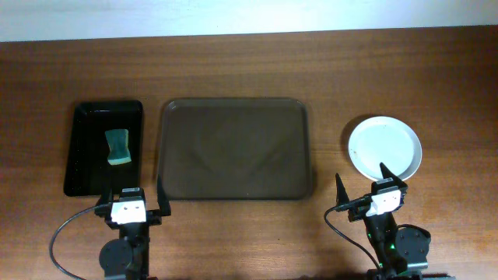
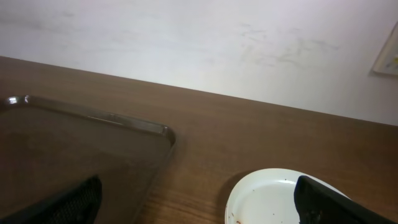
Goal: Clean dirty plates on tray and stack at the side
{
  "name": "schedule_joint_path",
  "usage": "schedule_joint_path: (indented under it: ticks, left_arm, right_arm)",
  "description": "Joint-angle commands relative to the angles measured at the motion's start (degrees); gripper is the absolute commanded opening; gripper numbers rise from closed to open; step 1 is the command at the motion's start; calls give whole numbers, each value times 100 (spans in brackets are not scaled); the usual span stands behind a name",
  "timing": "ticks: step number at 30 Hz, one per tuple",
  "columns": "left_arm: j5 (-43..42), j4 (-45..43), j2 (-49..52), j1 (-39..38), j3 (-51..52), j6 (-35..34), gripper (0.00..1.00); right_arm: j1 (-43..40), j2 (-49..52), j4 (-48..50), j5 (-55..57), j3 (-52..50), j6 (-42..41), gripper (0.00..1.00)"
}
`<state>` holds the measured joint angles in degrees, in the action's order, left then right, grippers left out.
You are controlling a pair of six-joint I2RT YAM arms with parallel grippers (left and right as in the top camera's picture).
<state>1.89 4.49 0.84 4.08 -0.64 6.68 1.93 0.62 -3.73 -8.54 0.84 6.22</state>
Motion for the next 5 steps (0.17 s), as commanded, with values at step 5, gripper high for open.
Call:
schedule_joint_path:
  ticks: [5]
  left_arm:
    - [-66,28,-48,-33,11,114,99]
  right_arm:
    - [31,-44,11,-50,-52,0,98]
